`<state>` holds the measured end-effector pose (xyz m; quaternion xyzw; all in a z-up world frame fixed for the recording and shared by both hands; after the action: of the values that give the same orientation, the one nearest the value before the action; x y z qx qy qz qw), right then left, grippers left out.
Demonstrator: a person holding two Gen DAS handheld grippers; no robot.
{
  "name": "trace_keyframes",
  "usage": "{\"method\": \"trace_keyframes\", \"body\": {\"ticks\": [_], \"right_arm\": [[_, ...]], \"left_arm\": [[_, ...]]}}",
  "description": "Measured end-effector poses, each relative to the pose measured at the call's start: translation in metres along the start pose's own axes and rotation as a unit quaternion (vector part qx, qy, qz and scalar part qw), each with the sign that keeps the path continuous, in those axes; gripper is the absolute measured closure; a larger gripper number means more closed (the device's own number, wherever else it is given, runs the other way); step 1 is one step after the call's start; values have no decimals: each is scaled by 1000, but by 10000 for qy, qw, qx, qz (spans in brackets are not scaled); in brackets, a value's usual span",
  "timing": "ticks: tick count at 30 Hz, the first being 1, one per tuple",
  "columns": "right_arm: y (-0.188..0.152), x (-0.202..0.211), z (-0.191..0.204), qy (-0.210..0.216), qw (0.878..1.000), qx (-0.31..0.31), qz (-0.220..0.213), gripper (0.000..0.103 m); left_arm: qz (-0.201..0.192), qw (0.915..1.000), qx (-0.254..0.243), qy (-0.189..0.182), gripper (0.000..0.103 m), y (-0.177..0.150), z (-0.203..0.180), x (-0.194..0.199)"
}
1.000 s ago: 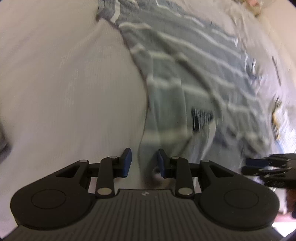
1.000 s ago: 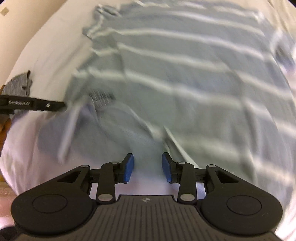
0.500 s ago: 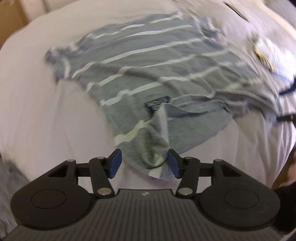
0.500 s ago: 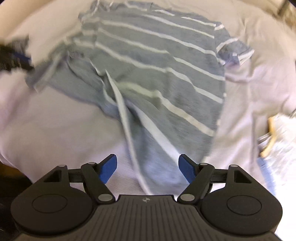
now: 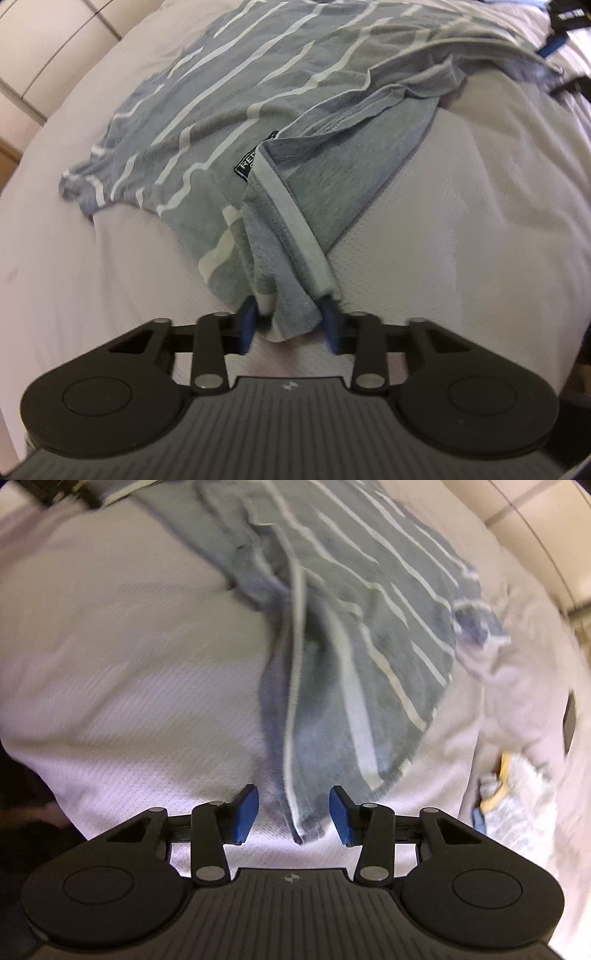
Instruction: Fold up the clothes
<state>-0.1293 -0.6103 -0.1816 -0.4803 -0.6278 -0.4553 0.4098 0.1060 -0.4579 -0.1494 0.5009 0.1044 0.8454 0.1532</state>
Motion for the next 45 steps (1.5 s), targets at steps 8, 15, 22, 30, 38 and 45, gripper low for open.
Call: {"method": "trace_keyframes", "body": {"ticks": [8, 15, 22, 30, 38, 45], "right_arm": [[3, 11, -10, -265, 9996, -29, 13, 103], [-36, 43, -14, -328, 9989, 306, 133, 103], [-61, 38, -21, -99, 9999, -98, 87, 103], [-36, 35, 6, 125, 9987, 273, -421, 64], [-36, 17, 4, -19, 9960, 777, -446, 61], [-40, 3, -7, -63, 9955, 857, -410, 103]], "left_arm": [[-516, 9964, 144, -654, 98, -9, 27, 37], [93, 9850, 1427, -965, 93, -42, 55, 53], [-225, 9943, 1035, -137, 61, -17, 6, 60], [-156, 9878, -1243, 927, 60, 3, -57, 17], [-403, 9702, -1598, 1779, 63, 2, -41, 34], [-493, 9674, -1880, 1627, 62, -7, -57, 26]]}}
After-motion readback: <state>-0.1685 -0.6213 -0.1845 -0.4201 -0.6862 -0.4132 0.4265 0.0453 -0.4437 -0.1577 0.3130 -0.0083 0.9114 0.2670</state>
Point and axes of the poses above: each gripper's, at about its wrist camera, not at the fingertips, and x roughly against the way its jaws point, z to its left, y to its top, the point moved 6 cm from there along -x, roughly the way its jaws point, and after that the axes turned 9 degrees about y, right-handed, at the moved point
